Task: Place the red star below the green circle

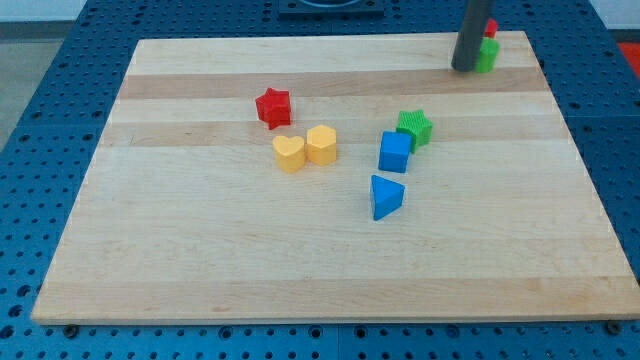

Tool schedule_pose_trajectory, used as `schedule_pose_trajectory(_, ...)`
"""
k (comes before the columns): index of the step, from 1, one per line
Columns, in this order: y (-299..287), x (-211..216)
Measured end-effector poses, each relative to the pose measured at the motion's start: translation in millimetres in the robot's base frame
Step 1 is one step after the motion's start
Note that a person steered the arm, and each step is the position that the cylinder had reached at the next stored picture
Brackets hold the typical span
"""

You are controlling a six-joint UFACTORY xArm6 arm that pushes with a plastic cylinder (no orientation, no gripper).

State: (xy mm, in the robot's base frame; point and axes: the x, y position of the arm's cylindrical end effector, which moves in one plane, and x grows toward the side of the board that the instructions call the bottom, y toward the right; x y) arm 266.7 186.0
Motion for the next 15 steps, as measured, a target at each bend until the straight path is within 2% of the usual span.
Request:
schedule_pose_trajectory(2,-27,0)
schedule_pose_trajectory(5,-149,4)
schedule_pose_trajectory(9,-307,44)
schedule_pose_trajectory(11,-329,80)
schedule_pose_trajectory(13,-315,98)
schedule_pose_trajectory(15,-308,71)
